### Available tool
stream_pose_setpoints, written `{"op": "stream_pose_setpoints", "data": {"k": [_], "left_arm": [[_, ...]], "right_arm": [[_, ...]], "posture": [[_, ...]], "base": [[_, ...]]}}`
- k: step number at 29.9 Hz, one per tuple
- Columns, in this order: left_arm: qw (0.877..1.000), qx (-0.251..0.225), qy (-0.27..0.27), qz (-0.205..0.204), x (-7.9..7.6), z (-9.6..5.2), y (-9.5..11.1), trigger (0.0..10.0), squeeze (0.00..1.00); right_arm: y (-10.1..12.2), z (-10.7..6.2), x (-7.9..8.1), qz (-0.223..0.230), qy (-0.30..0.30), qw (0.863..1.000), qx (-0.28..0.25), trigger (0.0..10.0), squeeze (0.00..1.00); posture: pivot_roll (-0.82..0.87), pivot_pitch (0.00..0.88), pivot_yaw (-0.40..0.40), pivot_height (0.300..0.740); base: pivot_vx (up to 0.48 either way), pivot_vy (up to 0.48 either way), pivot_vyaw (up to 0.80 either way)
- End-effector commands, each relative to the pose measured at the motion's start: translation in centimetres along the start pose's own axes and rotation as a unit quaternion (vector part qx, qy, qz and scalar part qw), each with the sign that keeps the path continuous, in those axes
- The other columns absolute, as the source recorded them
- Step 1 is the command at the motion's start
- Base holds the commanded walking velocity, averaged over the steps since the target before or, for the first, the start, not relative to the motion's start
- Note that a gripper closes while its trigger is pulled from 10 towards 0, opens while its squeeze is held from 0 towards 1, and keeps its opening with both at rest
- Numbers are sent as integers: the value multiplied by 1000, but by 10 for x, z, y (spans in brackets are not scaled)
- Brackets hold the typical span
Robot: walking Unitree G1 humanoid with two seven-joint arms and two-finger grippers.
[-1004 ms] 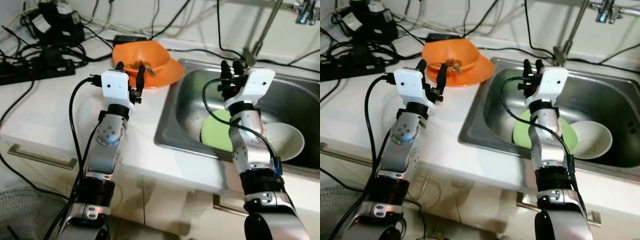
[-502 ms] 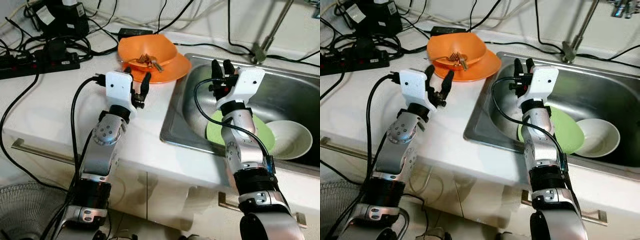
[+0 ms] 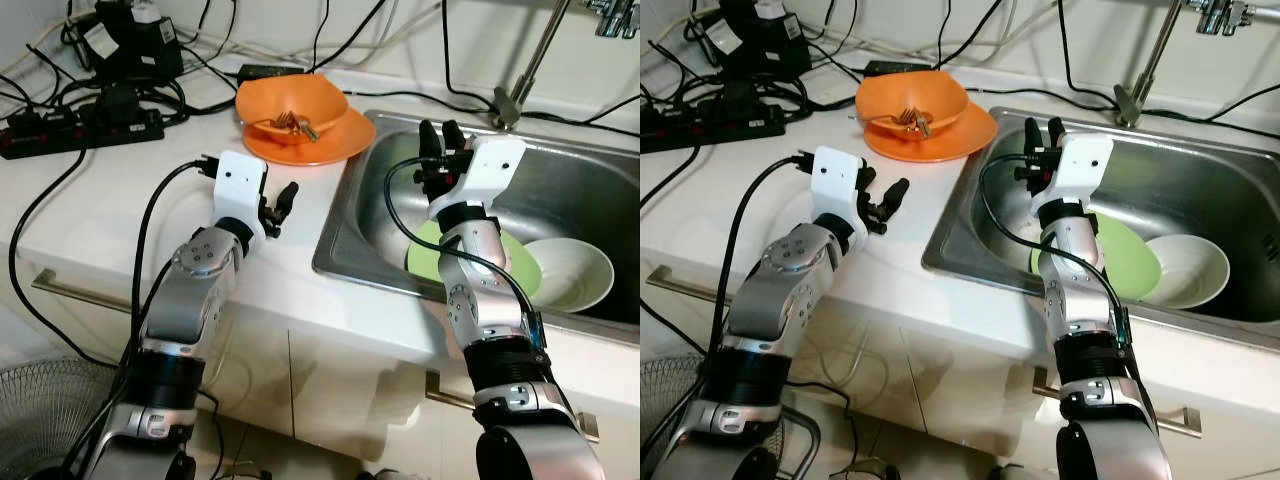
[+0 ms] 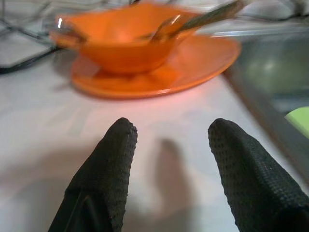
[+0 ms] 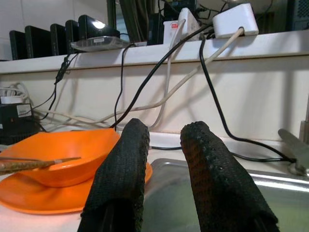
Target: Kitchen organization
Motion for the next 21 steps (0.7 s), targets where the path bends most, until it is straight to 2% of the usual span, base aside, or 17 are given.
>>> {"op": "stream_pose_setpoints", "data": {"k": [1,7,12,21], "left_arm": [[1000,2,14,3,7,3,2,10000,0],[999,18,27,2,20,21,3,10000,0],[999,6,35,5,31,31,12,10000,0],[999,-18,41,0,36,44,30,10000,0]], "right_arm": [[1,-3,-1,3,-4,1000,-1,10000,0],[2,-12,-5,-1,-11,1000,0,10000,0],[2,-24,-10,-6,-23,1000,5,10000,0],[1,-43,-16,-12,-42,999,19,10000,0]], "posture": [[72,78,3,740],[38,116,20,740],[8,166,30,740],[-46,230,51,740]], "base": [[0,0,0],[0,0,0],[0,0,0],[0,0,0]]}}
Point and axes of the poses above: a point about 5 cm out from each wrist's last joint towards the gripper, its own z axis pointing out of the wrist towards the gripper, its own y axis along the axis of the wrist's last joint, x = y × z, the point moved 4 cm from there along z, pointing out of the wrist towards the gripper, and after that the axes turned 1 degree about -z, right-handed, at the moved point
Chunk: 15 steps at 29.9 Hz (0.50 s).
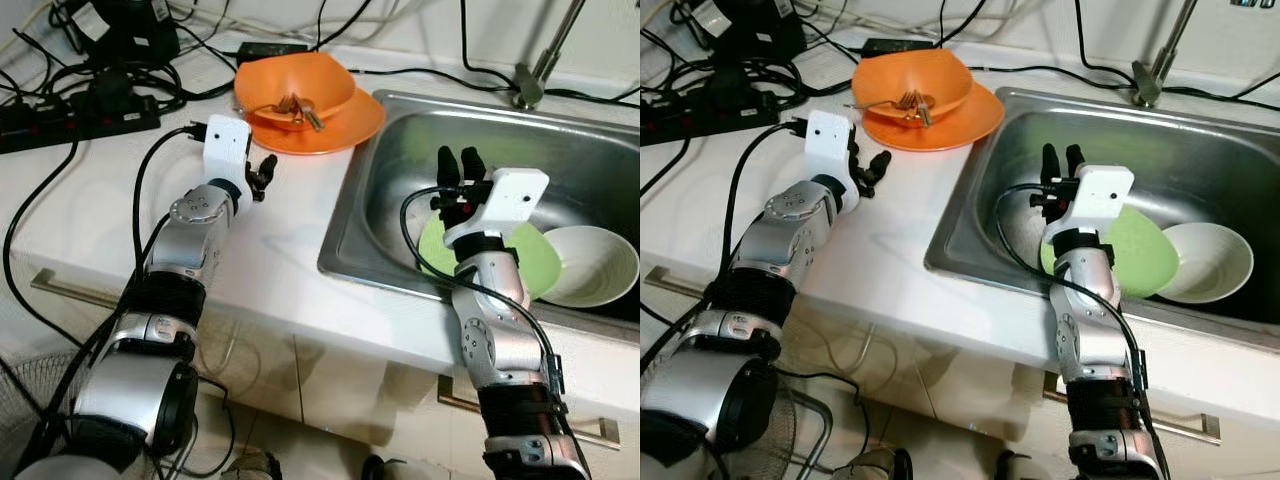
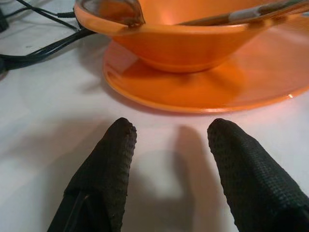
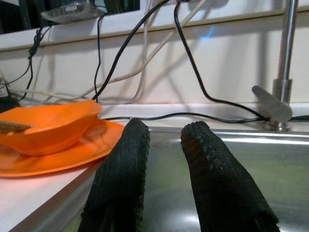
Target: Kitchen organization
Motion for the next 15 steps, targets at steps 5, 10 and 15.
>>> {"op": "stream_pose_setpoints", "data": {"k": [5,10,15], "left_arm": [[1000,-13,-11,2,-7,9,13,10000,0],[999,-34,-27,-7,-17,14,27,10000,0],[999,-40,-35,-11,-24,17,32,10000,0]], "right_arm": [[-5,-17,-10,-9,-23,999,27,10000,0],[-1,-29,-20,-20,-42,998,34,10000,0],[0,-33,-22,-23,-47,998,39,10000,0]], "posture": [[-96,250,74,740],[-131,271,85,740],[-143,280,87,740]], "base": [[0,0,0],[0,0,0],[0,0,0]]}}
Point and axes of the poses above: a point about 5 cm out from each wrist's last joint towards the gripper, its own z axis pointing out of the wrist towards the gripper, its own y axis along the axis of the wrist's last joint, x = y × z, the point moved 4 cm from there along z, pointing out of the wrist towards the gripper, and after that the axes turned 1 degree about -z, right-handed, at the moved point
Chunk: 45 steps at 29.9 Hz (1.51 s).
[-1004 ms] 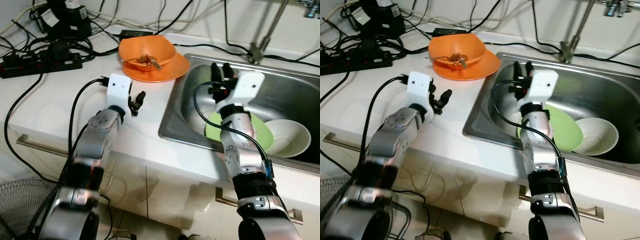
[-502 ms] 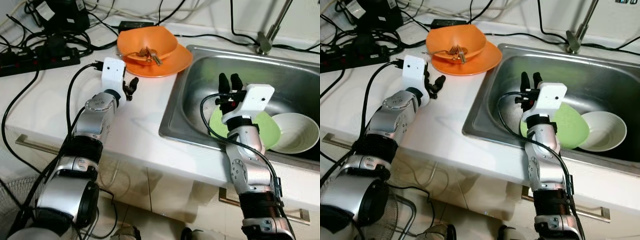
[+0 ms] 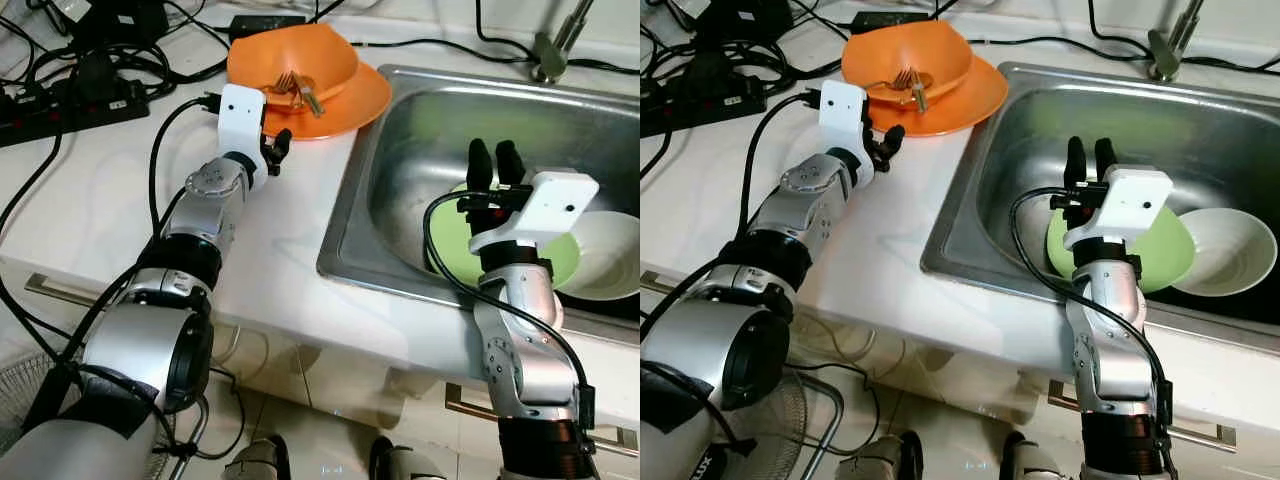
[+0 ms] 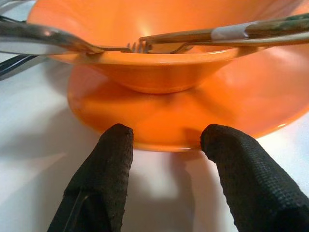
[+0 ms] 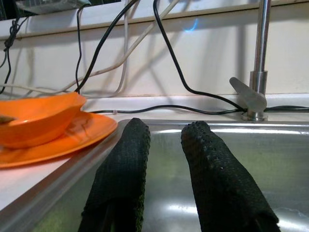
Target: Kitchen organization
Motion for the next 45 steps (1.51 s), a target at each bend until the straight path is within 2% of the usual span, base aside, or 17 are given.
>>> {"op": "stream_pose_setpoints", "data": {"k": [1,4,8,10,13,20,23,28,33,35,41,44,45], "left_arm": [[1000,-4,-9,-1,-5,2,4,10000,0],[1000,-14,-18,-3,-11,5,13,10000,0],[1000,-17,-18,0,-12,6,18,10000,0],[999,-26,-28,12,-15,8,29,10000,0],[999,-31,-36,11,-17,8,35,10000,0],[998,-44,-43,18,-17,6,48,10000,0],[998,-38,-43,13,-17,7,46,10000,0],[1000,-1,-30,1,-16,9,31,10000,0],[999,28,-16,-10,-14,10,19,10000,0],[999,39,-9,-27,-14,10,15,10000,0],[998,35,12,-41,-9,12,23,10000,0],[996,39,14,-78,-9,12,27,10000,0],[996,39,14,-78,-9,12,27,10000,0]], "right_arm": [[-24,-13,-11,-3,-21,998,52,10000,0],[-22,-16,-12,-4,-24,998,56,10000,0],[-20,-17,-13,-5,-25,998,55,10000,0],[-19,-17,-14,-6,-29,998,56,10000,0],[-20,-17,-15,-6,-30,998,58,10000,0],[-24,-9,-6,2,-15,998,61,10000,0],[-24,-5,-3,5,-11,998,60,10000,0],[-20,-5,-3,2,-8,998,55,10000,0],[-14,-9,-13,-8,-22,999,48,10000,0],[-8,-11,-16,-13,-27,999,41,10000,0],[-3,-12,-18,-17,-25,999,36,10000,0],[-3,-11,-18,-20,-25,999,37,10000,0],[-3,-11,-18,-20,-25,999,37,10000,0]], "posture": [[-145,280,87,740],[-158,283,94,740],[-161,283,96,740],[-155,279,98,740],[-146,276,98,740],[-101,253,84,740],[-100,247,84,740],[-126,249,90,740],[-161,261,98,740],[-181,269,99,740],[-192,271,96,740],[-180,266,100,740],[-180,266,100,740]], "base": [[0,0,0],[0,0,0],[0,0,0],[0,0,0],[0,0,0],[0,0,0],[0,0,0],[0,0,0],[0,0,0],[0,0,0],[0,0,0],[0,0,0],[0,0,0]]}}
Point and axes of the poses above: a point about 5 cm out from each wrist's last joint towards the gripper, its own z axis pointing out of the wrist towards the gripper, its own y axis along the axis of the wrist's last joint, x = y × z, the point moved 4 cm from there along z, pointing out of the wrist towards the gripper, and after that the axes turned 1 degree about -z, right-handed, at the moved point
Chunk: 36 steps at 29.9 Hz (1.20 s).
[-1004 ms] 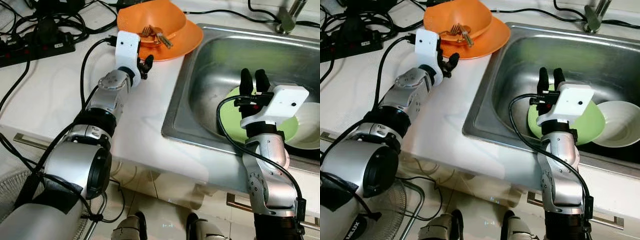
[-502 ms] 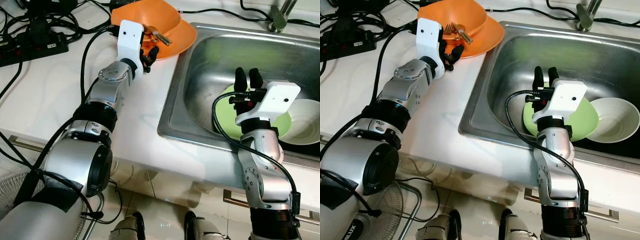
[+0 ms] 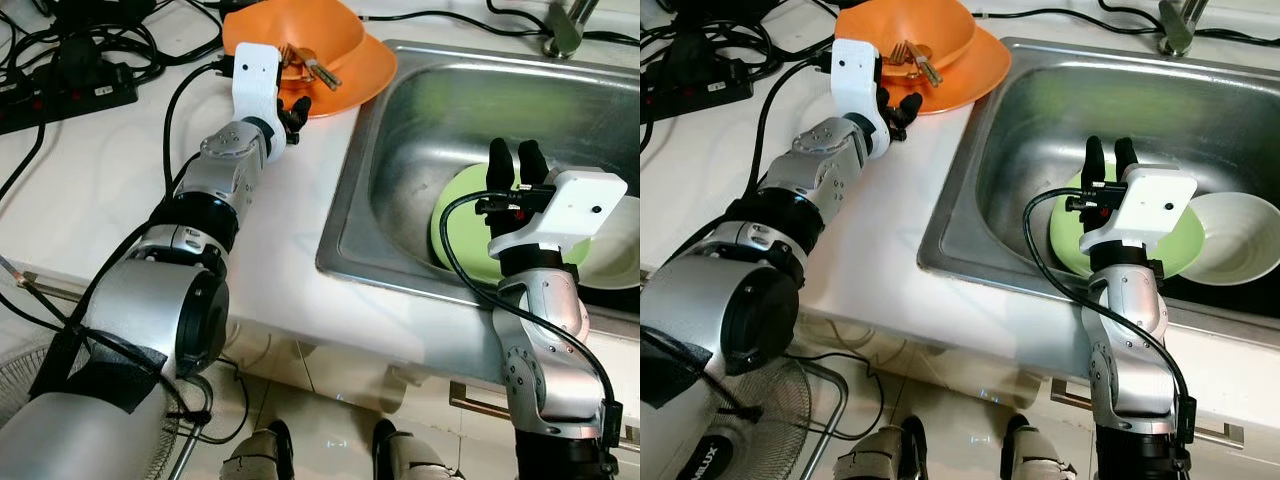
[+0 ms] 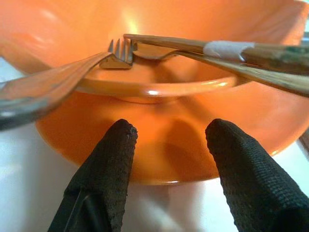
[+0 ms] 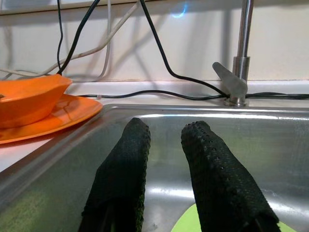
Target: Kitchen organization
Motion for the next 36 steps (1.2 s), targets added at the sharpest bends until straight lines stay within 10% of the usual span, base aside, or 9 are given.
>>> {"op": "stream_pose_setpoints", "data": {"k": [1,19,36], "left_arm": [[999,33,-5,-30,0,0,-7,10000,0],[991,130,-1,-23,8,-6,-35,10000,0],[992,115,-20,-42,20,-14,3,10000,0]], "right_arm": [[-17,-6,-7,0,-11,999,35,10000,0],[-19,2,-5,13,-16,999,36,10000,0],[-21,15,-1,23,-10,999,28,10000,0]], "posture": [[-169,263,104,740],[-110,246,127,740],[-47,215,115,740]], "base": [[0,0,0],[0,0,0],[0,0,0]]}}
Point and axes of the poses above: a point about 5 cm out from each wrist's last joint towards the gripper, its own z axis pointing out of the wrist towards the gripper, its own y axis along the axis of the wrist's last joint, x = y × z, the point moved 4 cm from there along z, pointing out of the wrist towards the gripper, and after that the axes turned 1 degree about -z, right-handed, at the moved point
